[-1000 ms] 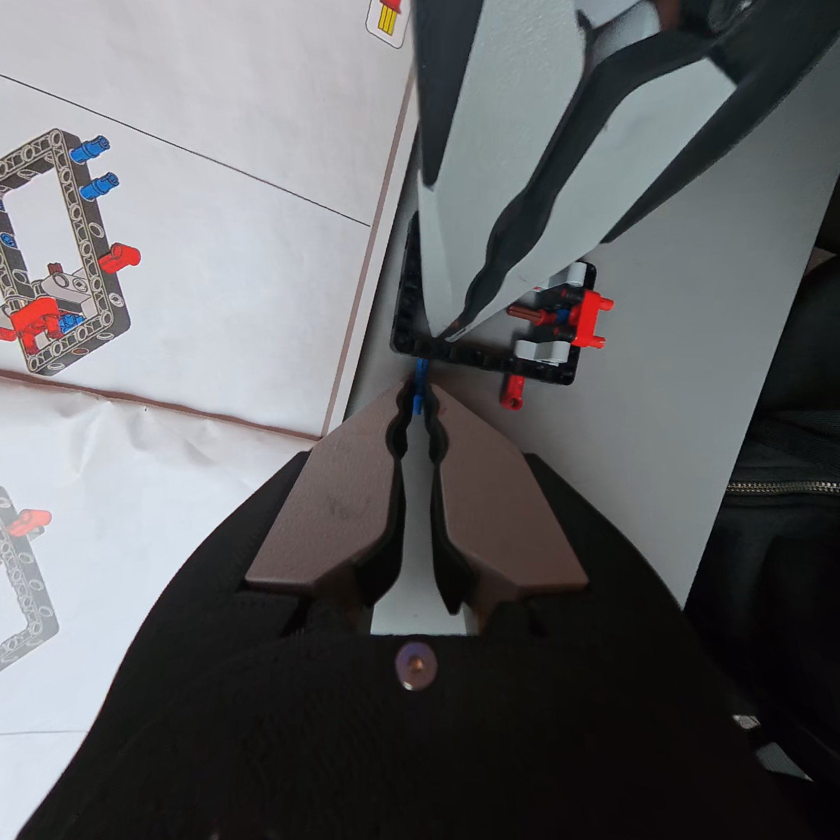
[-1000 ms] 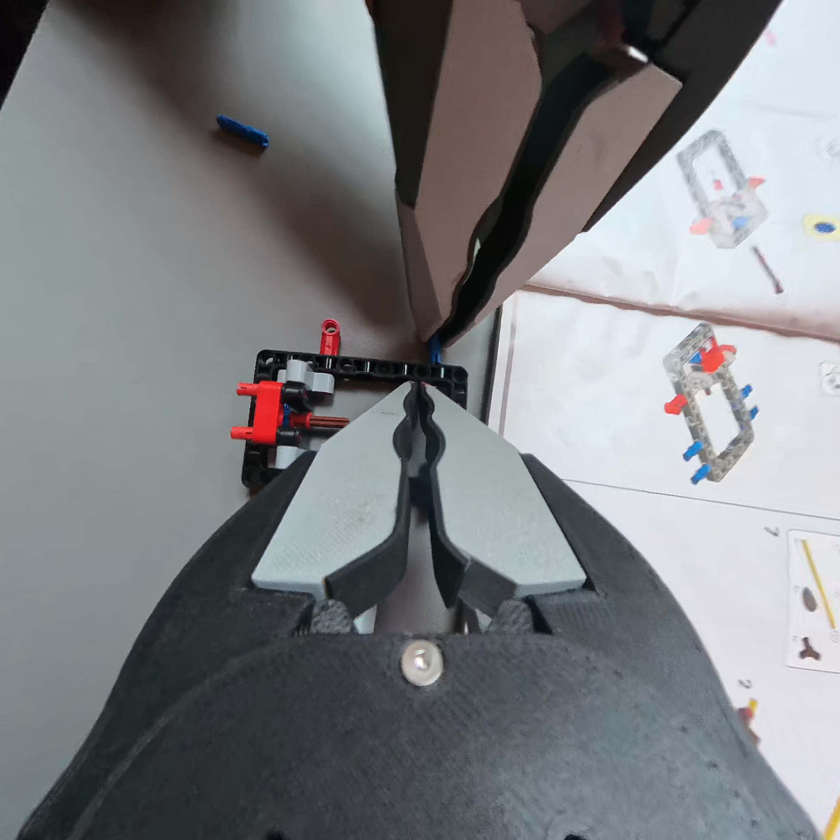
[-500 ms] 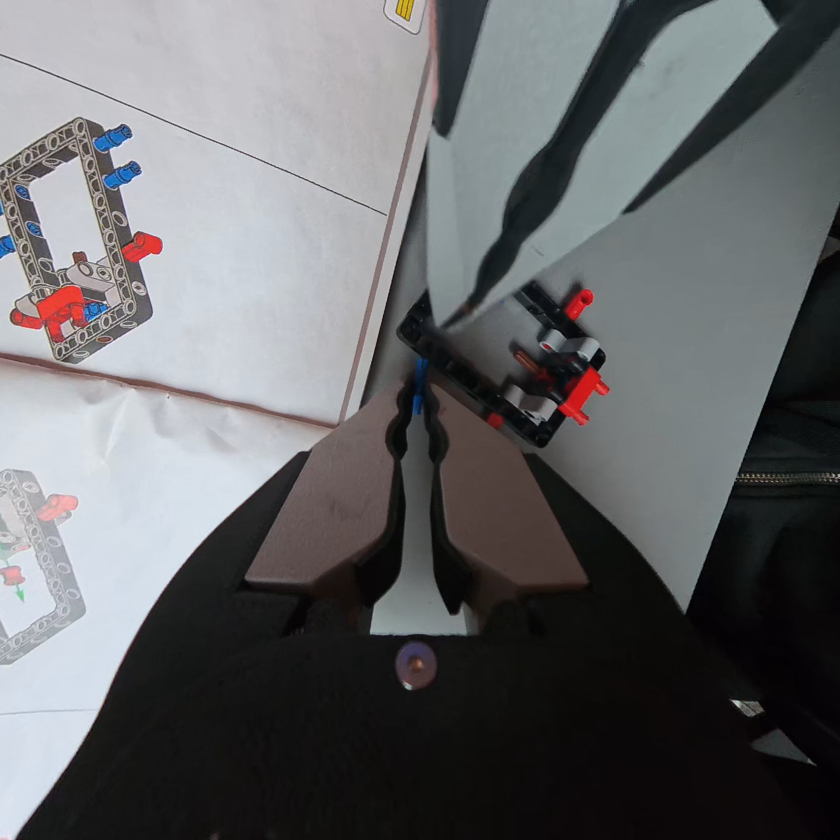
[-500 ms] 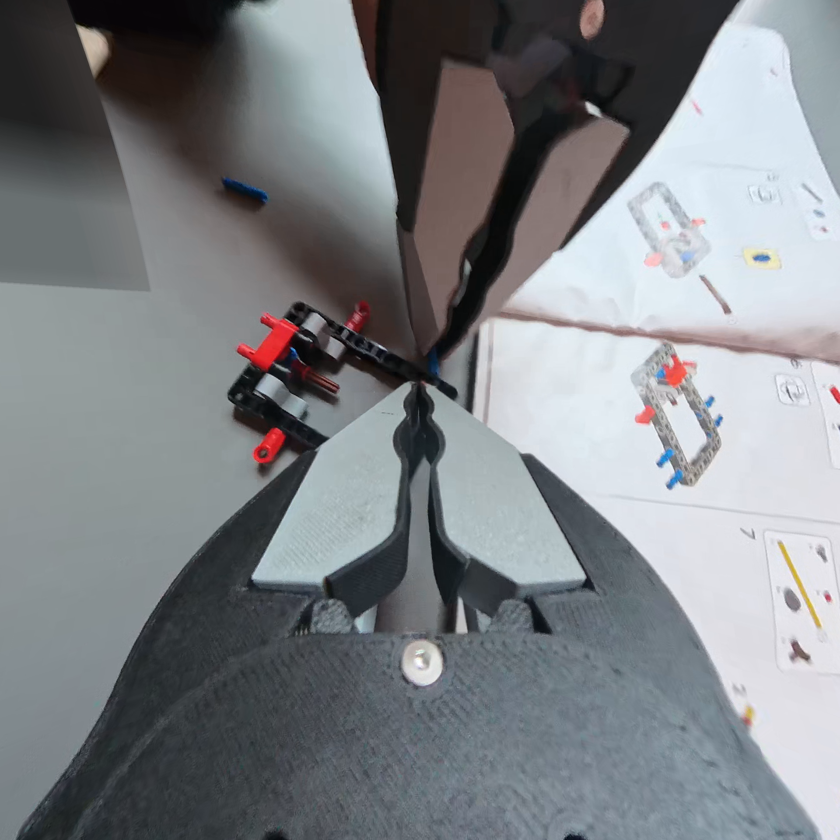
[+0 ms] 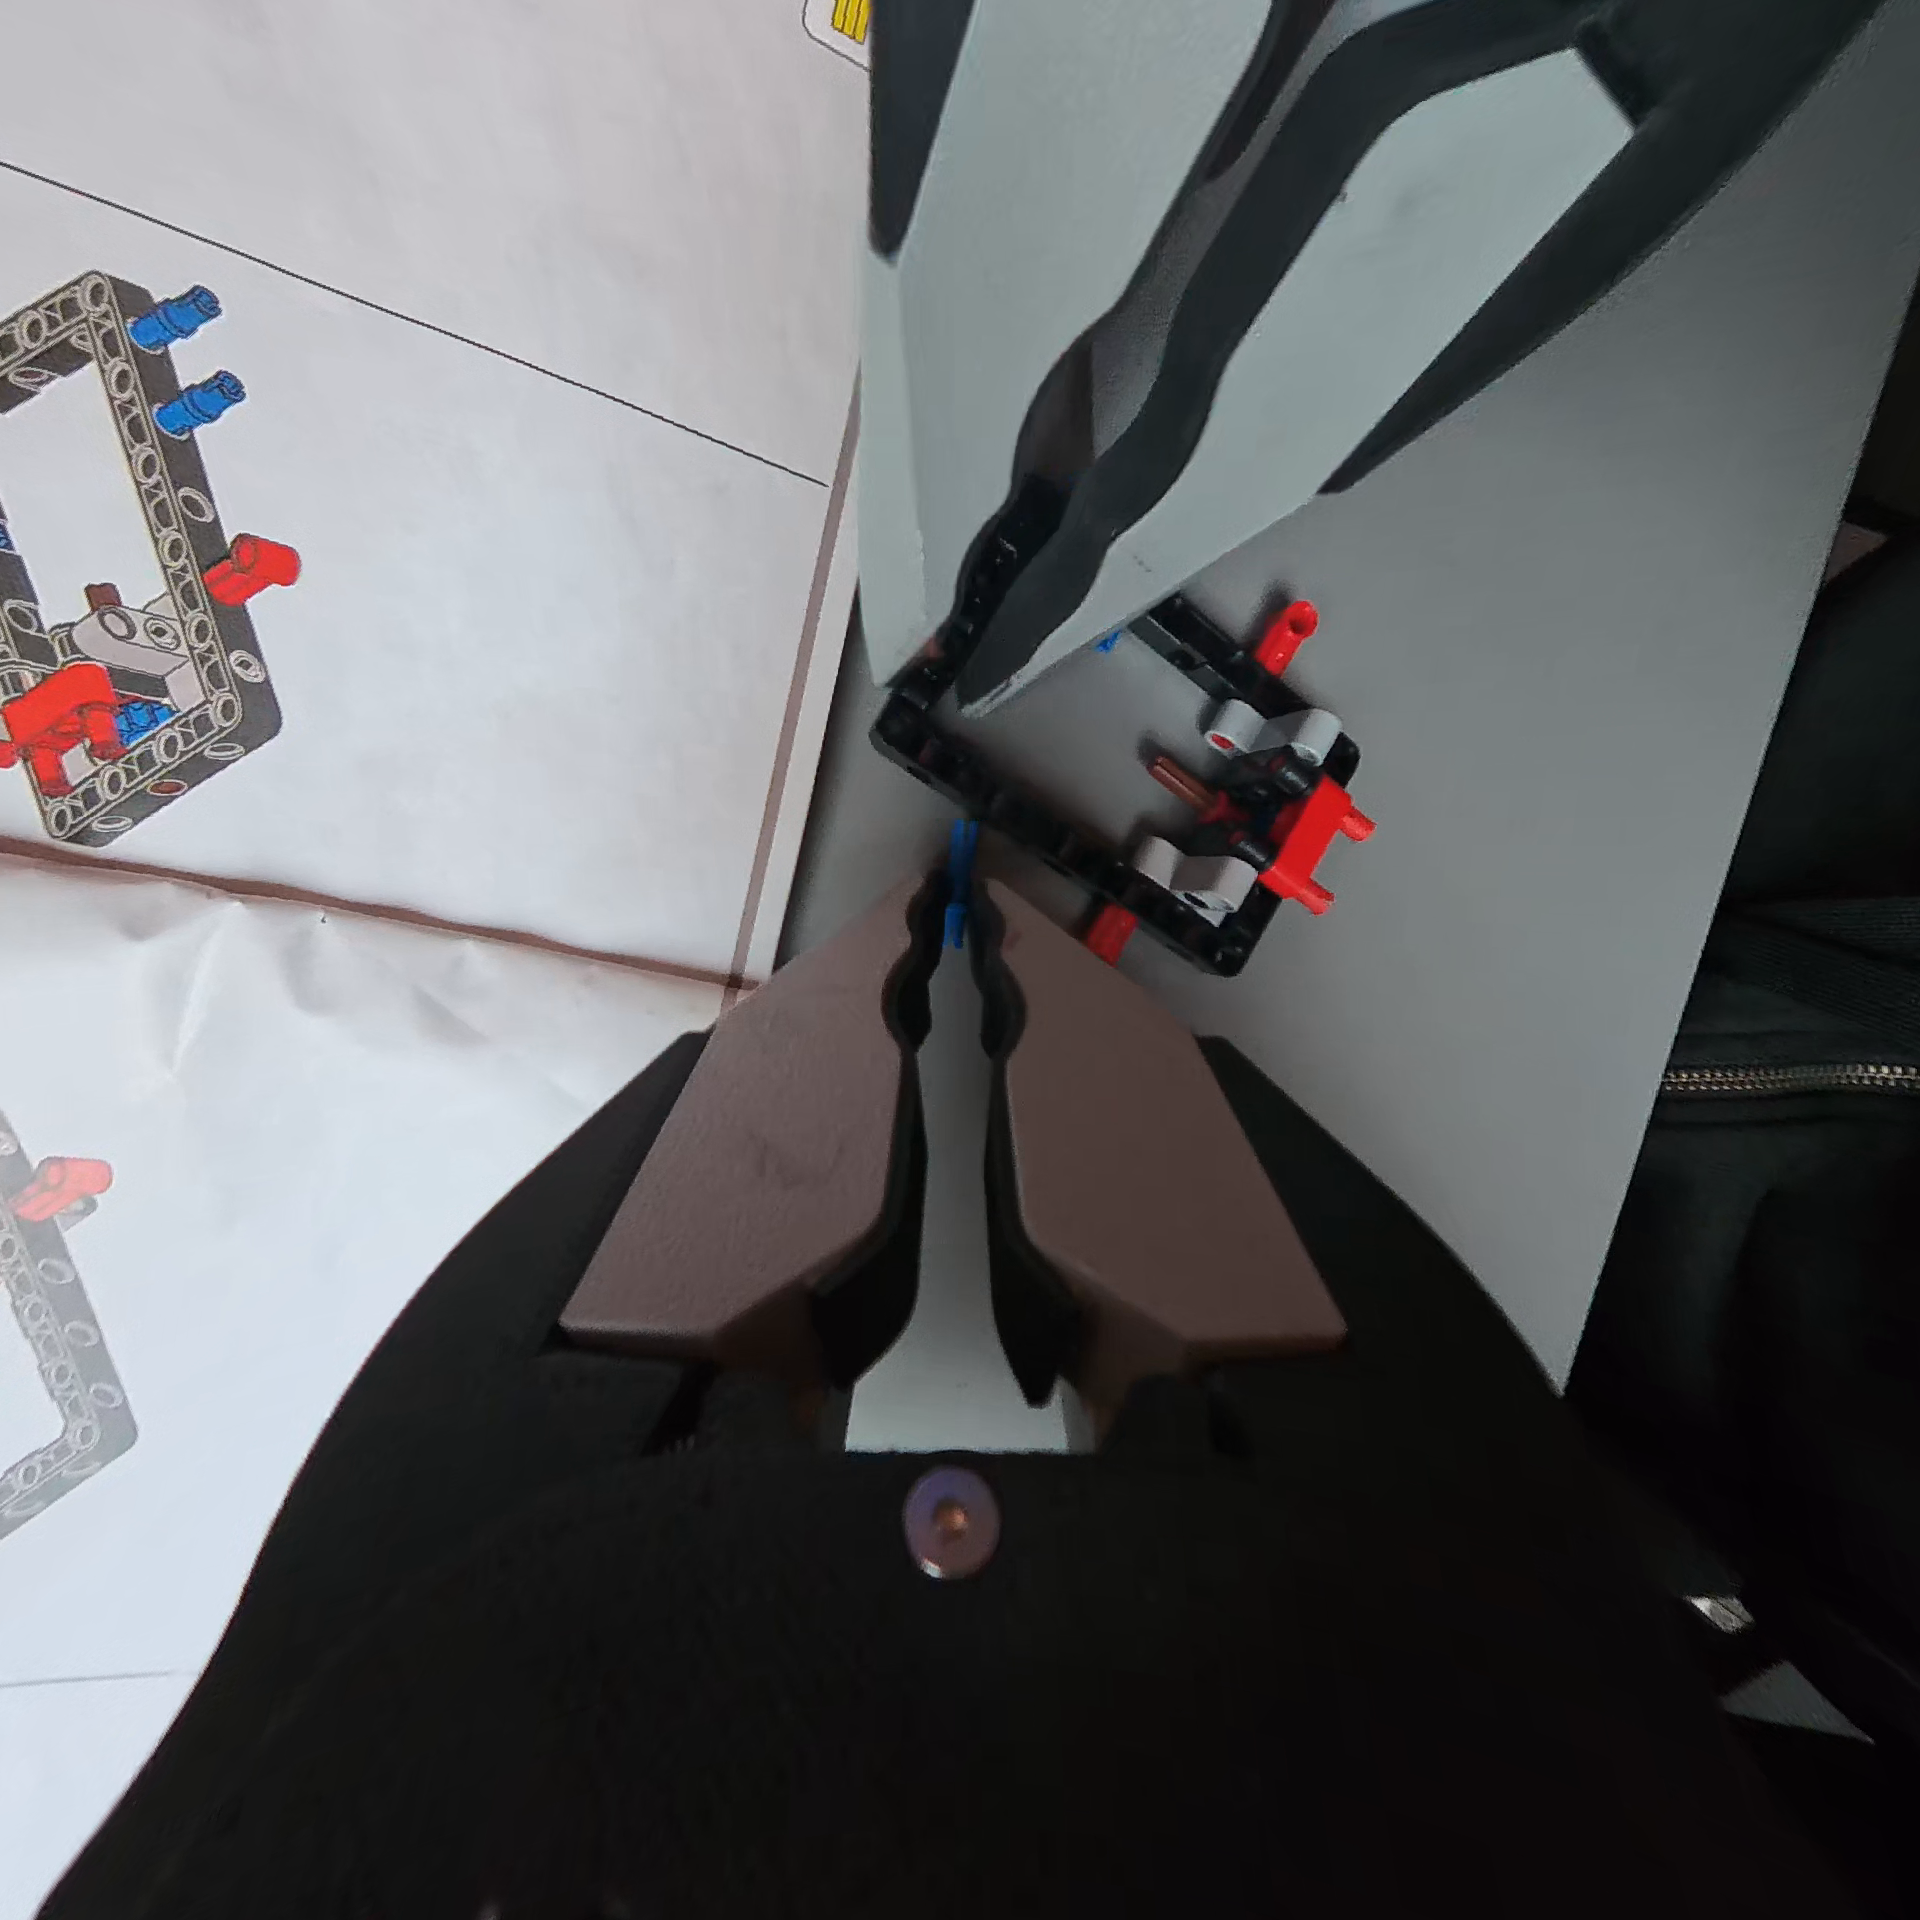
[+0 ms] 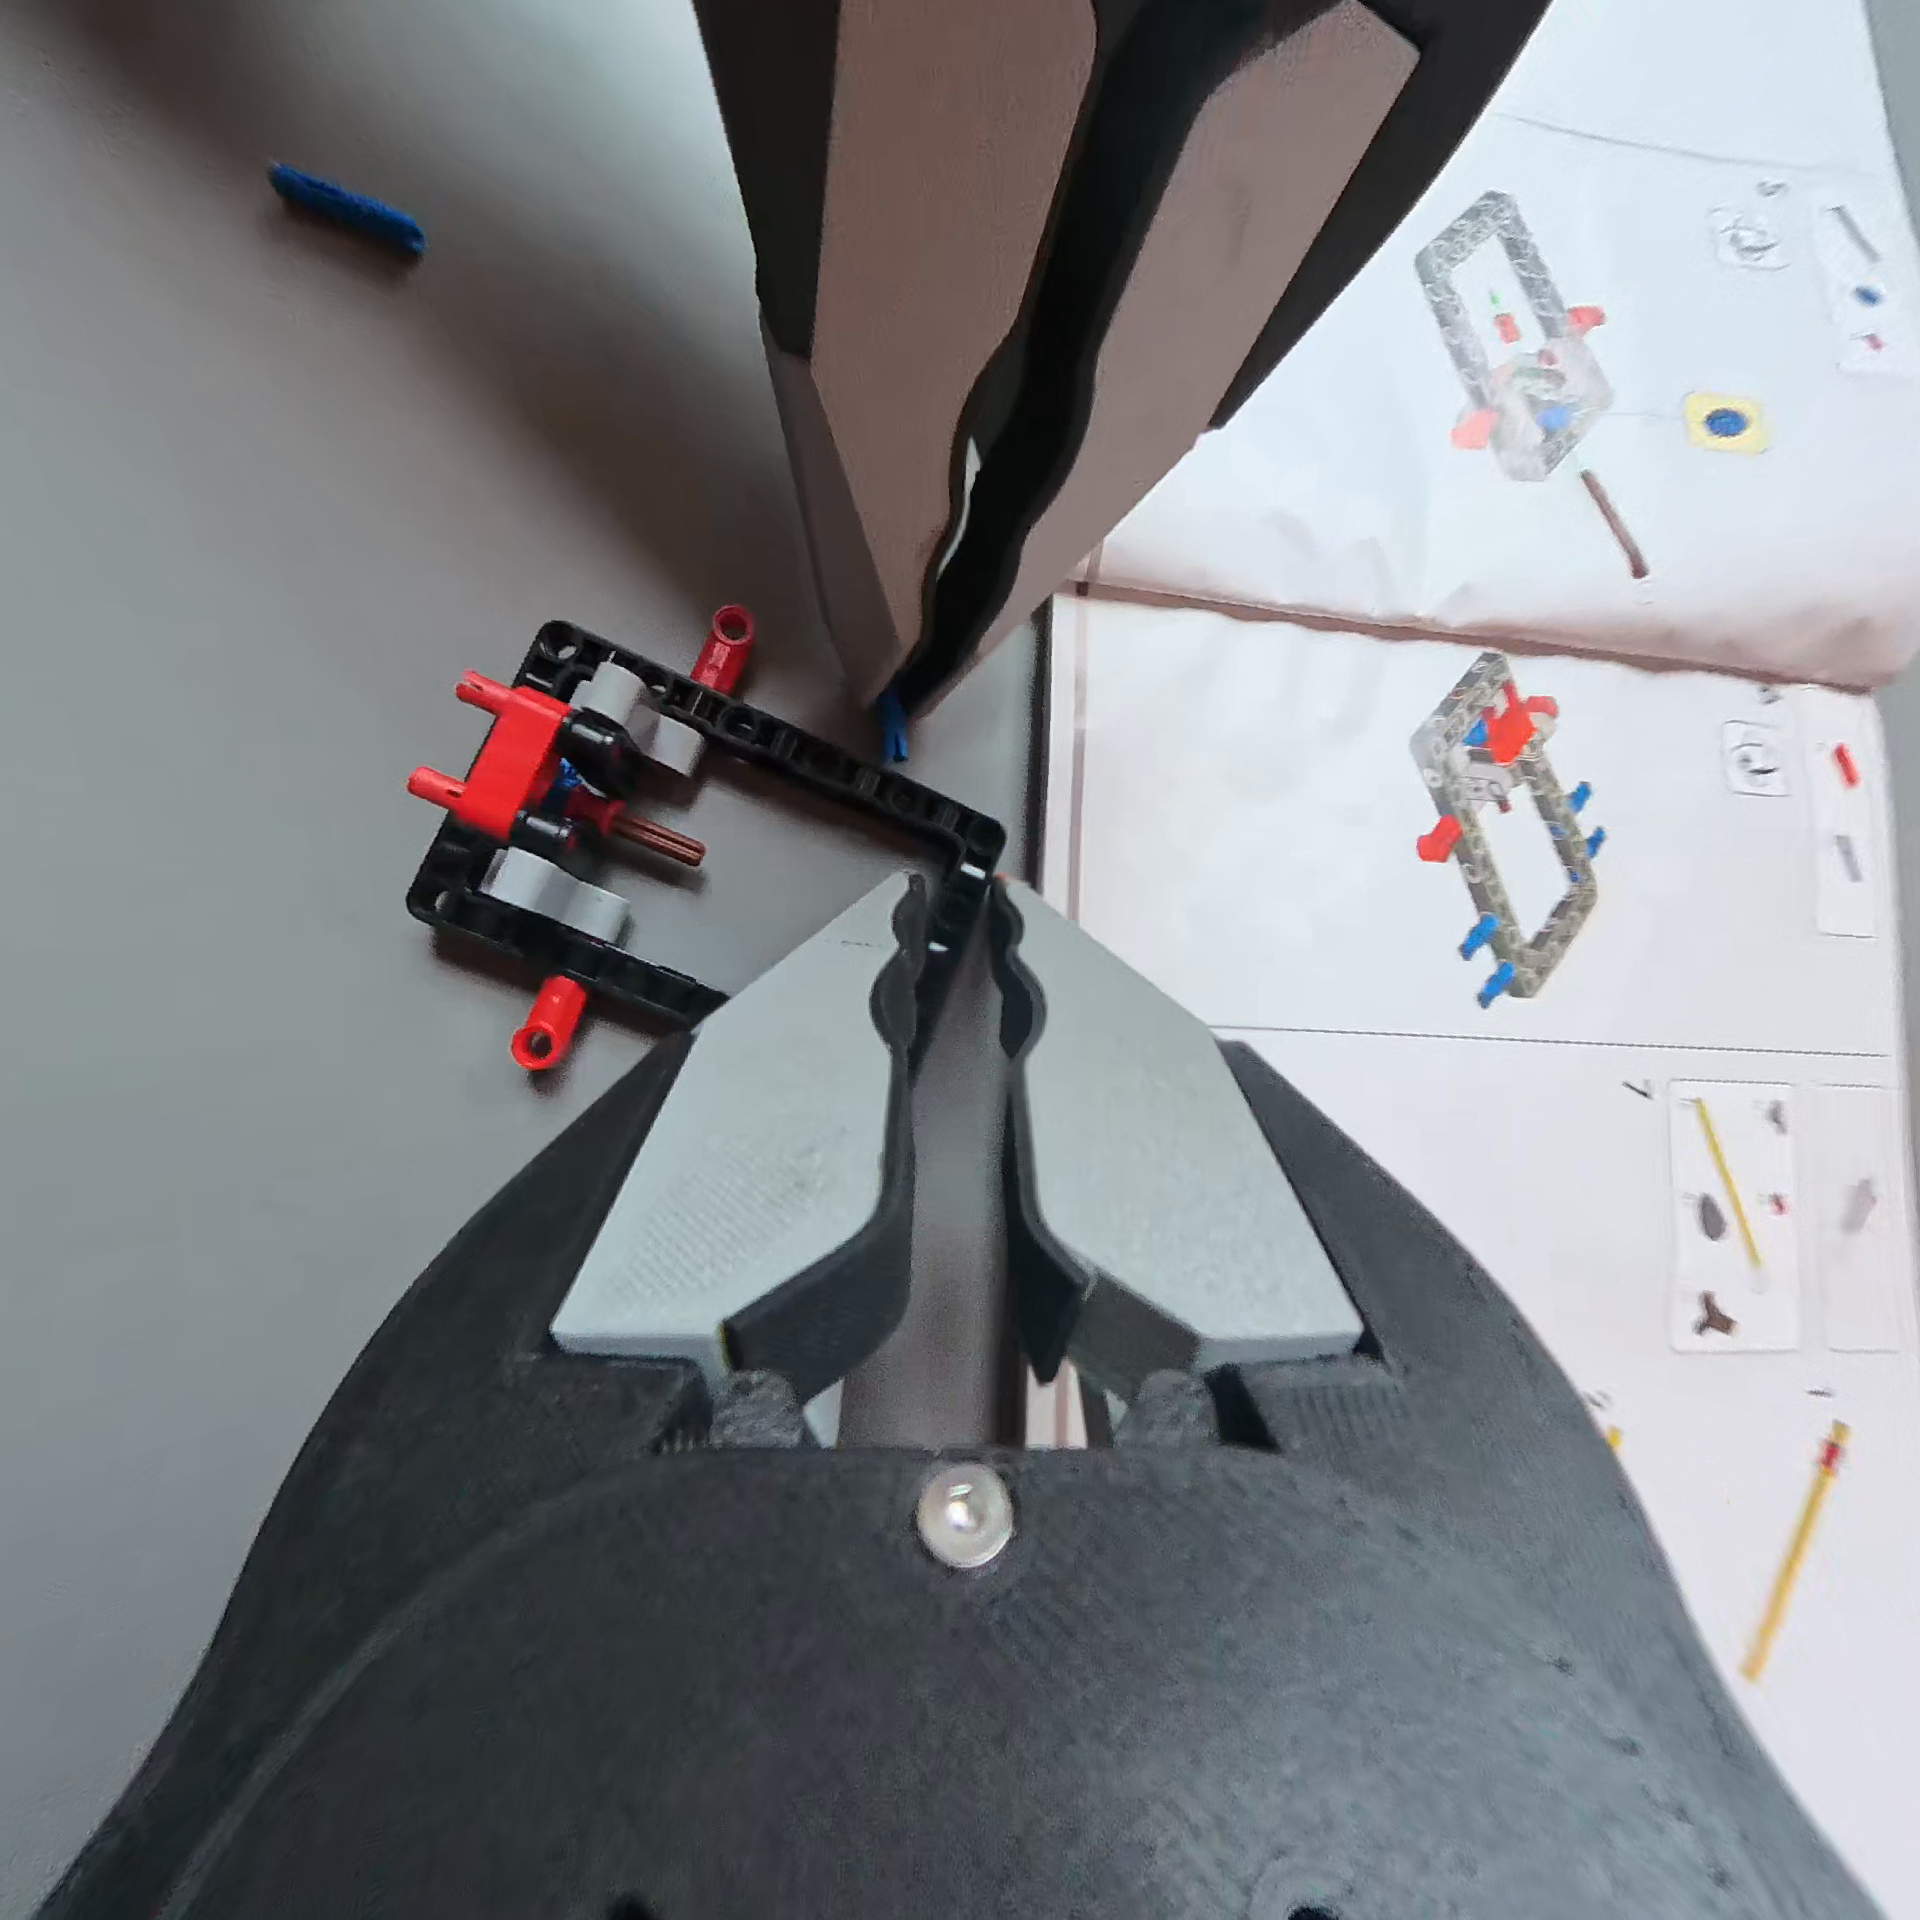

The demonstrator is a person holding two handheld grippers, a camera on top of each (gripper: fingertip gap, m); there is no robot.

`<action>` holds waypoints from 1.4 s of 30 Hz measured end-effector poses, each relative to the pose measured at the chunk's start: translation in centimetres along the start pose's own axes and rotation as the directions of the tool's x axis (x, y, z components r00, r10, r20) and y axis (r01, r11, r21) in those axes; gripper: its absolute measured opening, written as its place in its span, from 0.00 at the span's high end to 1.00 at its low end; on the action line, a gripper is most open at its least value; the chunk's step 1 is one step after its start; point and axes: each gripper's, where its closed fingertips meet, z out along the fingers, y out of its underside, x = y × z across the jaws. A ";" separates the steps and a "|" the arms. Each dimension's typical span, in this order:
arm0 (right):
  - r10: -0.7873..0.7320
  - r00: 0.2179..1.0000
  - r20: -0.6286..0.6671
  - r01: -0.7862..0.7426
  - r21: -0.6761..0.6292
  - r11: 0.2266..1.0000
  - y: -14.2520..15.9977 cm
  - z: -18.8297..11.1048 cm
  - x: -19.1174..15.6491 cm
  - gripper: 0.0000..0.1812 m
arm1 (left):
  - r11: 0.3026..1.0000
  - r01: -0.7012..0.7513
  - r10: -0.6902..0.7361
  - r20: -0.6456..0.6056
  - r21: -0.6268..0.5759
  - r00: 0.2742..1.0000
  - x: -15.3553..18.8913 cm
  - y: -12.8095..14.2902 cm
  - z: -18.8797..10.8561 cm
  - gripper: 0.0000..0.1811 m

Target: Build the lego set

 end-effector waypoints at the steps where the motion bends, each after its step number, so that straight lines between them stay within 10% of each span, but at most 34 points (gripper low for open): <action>1: 0.019 1.000 0.017 -0.020 0.020 1.000 -0.2 0.2 -0.1 0.96 | 1.000 -0.003 0.003 -0.002 0.001 1.000 0.0 0.0 0.0 0.99; 42: 0.061 0.998 0.024 -0.064 0.128 0.990 -0.6 0.5 -0.2 0.98 | 0.990 0.075 -0.065 -0.087 0.116 0.994 0.1 -0.7 0.2 0.99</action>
